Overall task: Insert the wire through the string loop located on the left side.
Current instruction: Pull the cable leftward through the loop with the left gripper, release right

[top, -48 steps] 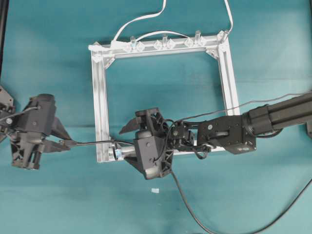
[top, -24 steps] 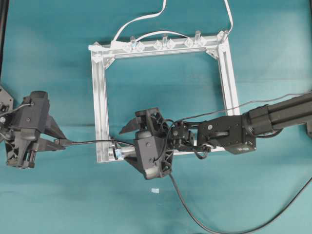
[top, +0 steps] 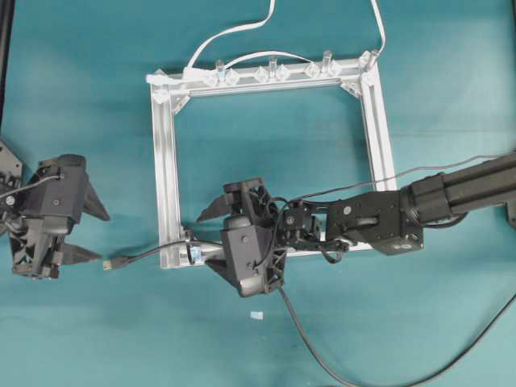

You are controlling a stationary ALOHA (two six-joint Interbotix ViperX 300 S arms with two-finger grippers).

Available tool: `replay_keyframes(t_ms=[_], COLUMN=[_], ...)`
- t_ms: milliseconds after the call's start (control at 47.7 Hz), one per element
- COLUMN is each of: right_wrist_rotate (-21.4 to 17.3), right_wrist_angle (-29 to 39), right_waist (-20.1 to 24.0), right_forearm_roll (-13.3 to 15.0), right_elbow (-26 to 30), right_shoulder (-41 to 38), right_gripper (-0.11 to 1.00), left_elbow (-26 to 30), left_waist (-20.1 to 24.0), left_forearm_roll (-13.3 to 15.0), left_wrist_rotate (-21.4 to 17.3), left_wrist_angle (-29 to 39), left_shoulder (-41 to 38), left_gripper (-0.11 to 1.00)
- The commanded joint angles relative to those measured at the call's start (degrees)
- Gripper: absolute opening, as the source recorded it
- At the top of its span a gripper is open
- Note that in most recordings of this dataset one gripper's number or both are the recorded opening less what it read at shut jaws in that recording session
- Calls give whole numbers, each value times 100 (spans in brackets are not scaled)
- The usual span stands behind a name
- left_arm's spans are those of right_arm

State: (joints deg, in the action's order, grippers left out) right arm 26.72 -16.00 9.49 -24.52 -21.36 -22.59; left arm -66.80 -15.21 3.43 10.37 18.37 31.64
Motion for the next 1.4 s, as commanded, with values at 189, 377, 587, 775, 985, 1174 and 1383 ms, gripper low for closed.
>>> replay_keyframes(t_ms=[189,377,587,775,985,1174,1383], right_wrist_rotate=[0,0,0,0,-44,-281,-396], right_wrist_angle=[-62,-88,-413,-536,-589,-624,-993], right_waist=[9,-35,-114,-237,-352,-439,-466], right_forearm_roll=[0,0,0,0,0,0,-9], right_elbow=[97,9,-229,-439,-694,-1020,-1415], right_shoulder=[281,439,712,993,1274,1564,1898], right_gripper=[96,96,96,96,96,96,96], left_elbow=[132,79,53,35,-18,-26,-88], left_waist=[-26,-18,26,202,492,703,809], left_forearm_roll=[-70,-123,-114,-123,-114,-114,-123], left_wrist_rotate=[-26,-44,-193,-308,-536,-703,-729], left_wrist_angle=[-9,-9,-9,-18,-9,-9,-9], left_shoulder=[167,457,738,993,1371,1564,1723], left_gripper=[71,71,71,71,70,70,70])
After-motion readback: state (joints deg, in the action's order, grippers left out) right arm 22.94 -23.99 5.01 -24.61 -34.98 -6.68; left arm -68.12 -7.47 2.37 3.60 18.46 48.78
